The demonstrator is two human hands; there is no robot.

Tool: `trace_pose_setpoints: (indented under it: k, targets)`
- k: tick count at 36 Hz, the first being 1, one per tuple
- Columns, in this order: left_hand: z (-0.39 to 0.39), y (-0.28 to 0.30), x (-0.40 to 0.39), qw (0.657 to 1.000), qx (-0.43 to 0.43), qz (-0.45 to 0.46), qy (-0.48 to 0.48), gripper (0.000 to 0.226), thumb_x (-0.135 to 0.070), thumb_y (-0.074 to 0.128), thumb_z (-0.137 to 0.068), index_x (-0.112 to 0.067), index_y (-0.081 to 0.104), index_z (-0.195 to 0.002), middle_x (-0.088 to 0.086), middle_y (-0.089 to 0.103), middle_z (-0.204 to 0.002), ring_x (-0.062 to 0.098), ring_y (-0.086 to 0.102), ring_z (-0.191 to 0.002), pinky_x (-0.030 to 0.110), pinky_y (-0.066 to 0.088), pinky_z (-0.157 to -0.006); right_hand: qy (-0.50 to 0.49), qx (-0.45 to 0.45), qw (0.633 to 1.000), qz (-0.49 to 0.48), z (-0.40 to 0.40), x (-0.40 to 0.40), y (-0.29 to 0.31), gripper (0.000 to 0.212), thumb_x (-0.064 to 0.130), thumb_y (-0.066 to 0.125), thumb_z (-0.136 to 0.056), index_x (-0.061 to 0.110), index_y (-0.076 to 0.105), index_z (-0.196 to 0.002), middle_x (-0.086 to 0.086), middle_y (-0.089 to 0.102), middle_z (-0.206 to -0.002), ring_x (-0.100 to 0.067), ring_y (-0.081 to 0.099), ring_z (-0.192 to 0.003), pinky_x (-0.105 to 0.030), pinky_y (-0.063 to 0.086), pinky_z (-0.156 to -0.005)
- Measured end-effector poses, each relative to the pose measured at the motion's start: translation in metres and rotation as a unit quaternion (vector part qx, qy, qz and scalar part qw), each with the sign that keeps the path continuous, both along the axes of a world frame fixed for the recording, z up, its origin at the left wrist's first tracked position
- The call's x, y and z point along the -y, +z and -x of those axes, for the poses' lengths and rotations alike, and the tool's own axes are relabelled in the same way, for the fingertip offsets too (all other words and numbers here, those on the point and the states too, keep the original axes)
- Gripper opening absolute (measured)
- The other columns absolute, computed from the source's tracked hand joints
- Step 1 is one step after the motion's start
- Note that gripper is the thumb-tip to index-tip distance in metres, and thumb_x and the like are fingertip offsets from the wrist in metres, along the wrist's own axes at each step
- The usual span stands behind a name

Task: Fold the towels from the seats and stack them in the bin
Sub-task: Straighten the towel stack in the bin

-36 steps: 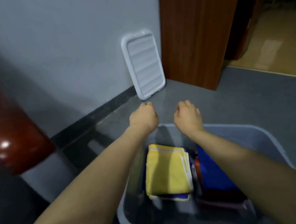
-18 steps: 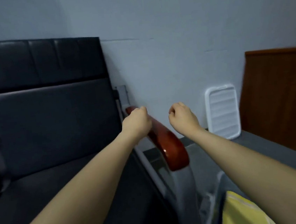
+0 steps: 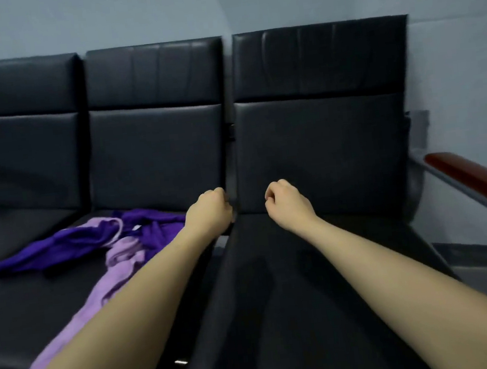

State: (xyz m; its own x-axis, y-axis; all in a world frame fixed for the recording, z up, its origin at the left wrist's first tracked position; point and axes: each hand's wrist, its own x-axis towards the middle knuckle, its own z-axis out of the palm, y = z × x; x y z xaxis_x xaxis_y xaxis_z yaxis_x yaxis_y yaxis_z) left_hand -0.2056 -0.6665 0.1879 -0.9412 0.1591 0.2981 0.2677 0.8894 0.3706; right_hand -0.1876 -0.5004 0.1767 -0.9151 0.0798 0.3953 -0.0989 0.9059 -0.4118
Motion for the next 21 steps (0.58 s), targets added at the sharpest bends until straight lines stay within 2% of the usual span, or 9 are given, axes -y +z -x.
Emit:
trace_pose_setpoints:
  k: [4, 7, 12, 18, 21]
  targets:
    - [0.012, -0.026, 0.065, 0.998, 0.029, 0.033, 0.052, 0.027, -0.015, 0.044, -0.091, -0.006, 0.055, -0.114, 0.013, 0.055, -0.121, 0.033, 0.052, -0.112, 0.037, 0.041, -0.086, 0.069, 0.028, 0.997, 0.014, 0.030, 0.061, -0.024, 0.016, 0.015, 0.043, -0.094, 0.015, 0.058, -0.099, 0.001, 0.052, -0.106, -0.020, 0.056, -0.091, -0.035, 0.047, -0.074]
    - [0.021, -0.044, 0.096, 0.995, 0.043, 0.060, 0.069, 0.029, -0.014, 0.047, -0.089, -0.005, 0.055, -0.116, 0.014, 0.055, -0.123, 0.033, 0.051, -0.115, 0.038, 0.042, -0.093, 0.122, 0.057, 0.990, 0.037, 0.049, 0.090, -0.044, 0.018, 0.013, 0.046, -0.091, 0.015, 0.062, -0.100, -0.002, 0.057, -0.108, -0.023, 0.056, -0.098, -0.038, 0.048, -0.084]
    - [0.037, -0.070, 0.128, 0.986, 0.056, 0.135, 0.076, 0.033, -0.025, 0.049, -0.093, -0.006, 0.055, -0.118, 0.016, 0.053, -0.122, 0.035, 0.052, -0.113, 0.039, 0.041, -0.090, 0.192, 0.108, 0.975, 0.042, 0.078, 0.129, -0.078, 0.027, 0.009, 0.048, -0.091, 0.014, 0.063, -0.113, -0.005, 0.061, -0.120, -0.022, 0.056, -0.112, -0.033, 0.043, -0.098]
    - [0.058, -0.102, 0.133, 0.965, 0.062, 0.248, 0.061, 0.045, -0.038, 0.049, -0.093, -0.009, 0.048, -0.127, 0.011, 0.047, -0.133, 0.031, 0.040, -0.125, 0.039, 0.028, -0.104, 0.215, 0.172, 0.961, -0.023, 0.105, 0.151, -0.107, 0.047, 0.006, 0.044, -0.094, 0.009, 0.042, -0.140, -0.009, 0.043, -0.146, -0.023, 0.039, -0.134, -0.028, 0.027, -0.112]
    - [0.065, -0.114, 0.128, 0.963, 0.049, 0.255, 0.077, 0.046, -0.035, 0.049, -0.093, -0.008, 0.043, -0.130, 0.012, 0.046, -0.134, 0.031, 0.041, -0.125, 0.038, 0.028, -0.103, 0.206, 0.207, 0.955, -0.051, 0.115, 0.157, -0.117, 0.059, 0.011, 0.044, -0.096, 0.014, 0.023, -0.150, -0.007, 0.032, -0.153, -0.026, 0.035, -0.137, -0.036, 0.029, -0.113]
